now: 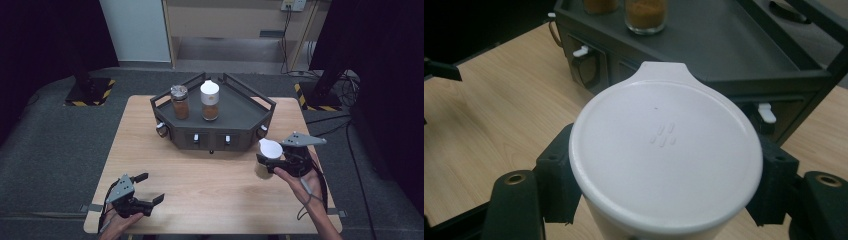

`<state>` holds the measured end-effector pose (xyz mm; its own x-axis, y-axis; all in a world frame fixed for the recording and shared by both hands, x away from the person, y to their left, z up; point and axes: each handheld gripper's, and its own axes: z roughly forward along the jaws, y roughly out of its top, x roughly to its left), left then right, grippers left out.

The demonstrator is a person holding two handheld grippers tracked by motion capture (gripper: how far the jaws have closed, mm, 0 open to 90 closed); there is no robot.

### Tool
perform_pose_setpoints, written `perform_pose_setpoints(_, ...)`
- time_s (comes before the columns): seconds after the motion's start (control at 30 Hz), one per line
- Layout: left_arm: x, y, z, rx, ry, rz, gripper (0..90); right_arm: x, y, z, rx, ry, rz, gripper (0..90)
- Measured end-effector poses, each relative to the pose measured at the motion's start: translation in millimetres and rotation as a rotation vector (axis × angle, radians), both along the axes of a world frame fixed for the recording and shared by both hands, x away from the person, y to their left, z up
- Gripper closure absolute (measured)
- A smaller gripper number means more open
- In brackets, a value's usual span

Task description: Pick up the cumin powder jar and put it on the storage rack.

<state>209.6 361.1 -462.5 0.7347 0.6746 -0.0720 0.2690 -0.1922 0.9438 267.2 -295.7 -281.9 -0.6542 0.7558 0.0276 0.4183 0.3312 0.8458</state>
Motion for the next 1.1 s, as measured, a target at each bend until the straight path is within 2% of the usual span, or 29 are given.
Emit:
perform_pose_setpoints(0.33, 0.1, -0.1, 0.1, 0.001, 0.002, 0.001, 1.2, 25.9, 17.2, 32.9, -0.003, -0.013, 0.018, 30.6)
perform_pose_setpoints(0.47, 0.3, -0.1, 0.0, 0.002, 0.003, 0.000, 1.2, 39.9, 22.6, 44.3, 0.018, -0.001, 0.031, 30.6)
perform_pose_setpoints(0.63, 0.4, 0.6, -0.3, -0.001, 0.003, 0.000, 1.3, 55.4, 34.0, 59.8, 0.014, -0.015, 0.037, 30.6)
perform_pose_setpoints(0.83, 0.6, 0.7, -0.5, -0.002, 0.003, -0.001, 1.3, 75.7, 42.7, 71.0, 0.008, -0.012, 0.017, 30.6)
perform_pose_setpoints(1.1, 0.9, 0.6, -0.9, -0.003, 0.002, -0.002, 1.3, 99.3, 48.7, 78.1, 0.007, -0.019, -0.015, 30.6)
